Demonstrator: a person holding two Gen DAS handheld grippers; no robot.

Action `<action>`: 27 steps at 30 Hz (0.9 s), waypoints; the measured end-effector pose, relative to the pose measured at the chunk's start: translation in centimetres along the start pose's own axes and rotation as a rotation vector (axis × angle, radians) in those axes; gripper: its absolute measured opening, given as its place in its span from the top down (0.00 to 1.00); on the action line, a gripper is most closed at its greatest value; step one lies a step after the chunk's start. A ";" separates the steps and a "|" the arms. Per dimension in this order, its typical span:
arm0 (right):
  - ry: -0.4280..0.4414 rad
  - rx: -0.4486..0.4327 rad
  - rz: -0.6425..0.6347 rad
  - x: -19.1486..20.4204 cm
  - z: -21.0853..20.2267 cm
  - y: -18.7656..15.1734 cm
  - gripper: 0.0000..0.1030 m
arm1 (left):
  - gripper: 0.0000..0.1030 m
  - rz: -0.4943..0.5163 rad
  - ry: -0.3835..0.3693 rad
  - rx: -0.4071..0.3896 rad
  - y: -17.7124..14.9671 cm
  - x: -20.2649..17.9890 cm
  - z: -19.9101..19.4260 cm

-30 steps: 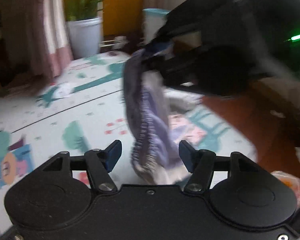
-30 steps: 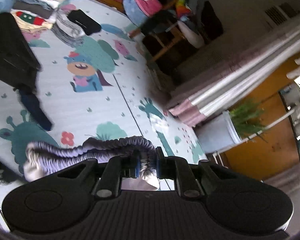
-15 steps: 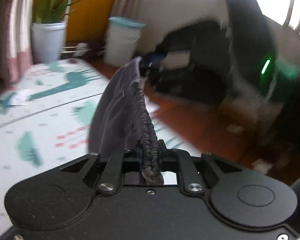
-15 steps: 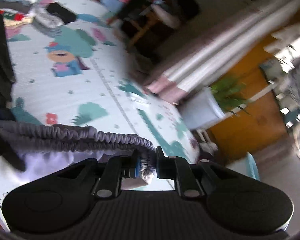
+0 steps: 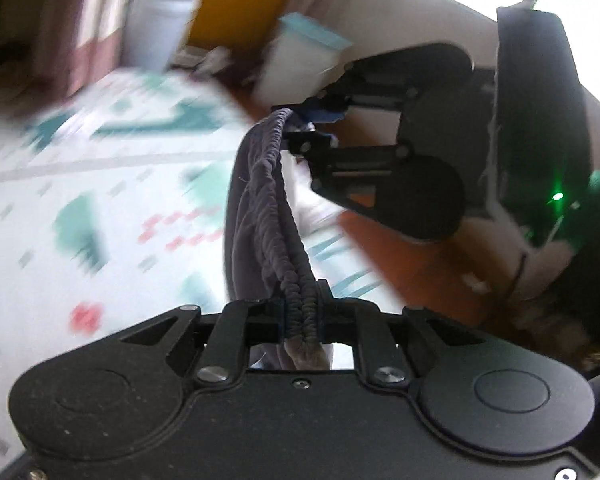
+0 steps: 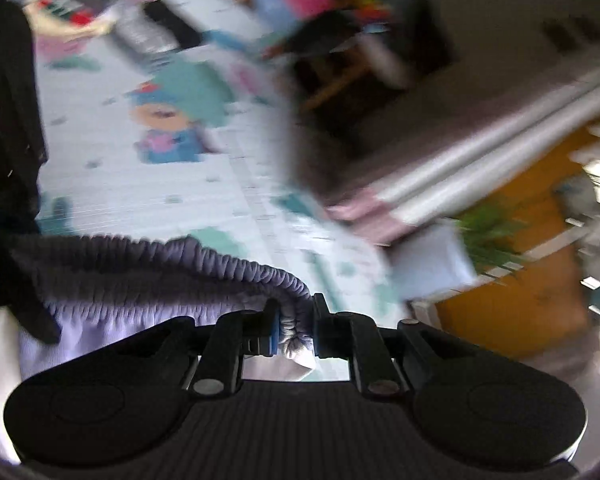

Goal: Fold clothes
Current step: 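Lift the trousers by the waistband with both tools and shake them out, then lay the trousers flat on the mat and open both tools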

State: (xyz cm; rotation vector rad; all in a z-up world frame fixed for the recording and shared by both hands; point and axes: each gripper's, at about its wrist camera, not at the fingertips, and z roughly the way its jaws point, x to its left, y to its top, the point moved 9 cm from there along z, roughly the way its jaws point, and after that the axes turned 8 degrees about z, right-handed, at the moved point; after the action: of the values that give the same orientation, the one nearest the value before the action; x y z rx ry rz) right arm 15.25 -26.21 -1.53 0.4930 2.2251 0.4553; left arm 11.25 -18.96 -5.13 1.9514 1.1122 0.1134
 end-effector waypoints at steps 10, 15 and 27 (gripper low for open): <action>0.265 0.061 -0.355 16.3 12.8 5.6 0.84 | 0.89 -0.156 0.277 0.204 -12.1 16.0 -0.8; 0.328 -0.013 -0.467 22.3 16.8 9.9 0.84 | 0.89 -0.249 0.350 0.250 -15.5 21.7 -1.1; 0.437 -0.159 -0.602 32.0 24.0 17.9 0.84 | 0.89 -0.498 0.547 0.300 -21.9 30.7 -3.6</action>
State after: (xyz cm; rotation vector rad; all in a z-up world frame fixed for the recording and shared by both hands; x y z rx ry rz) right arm 17.79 8.54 -28.01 -0.3985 2.5701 0.4352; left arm 13.51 11.00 -28.23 1.8811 2.0456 0.2281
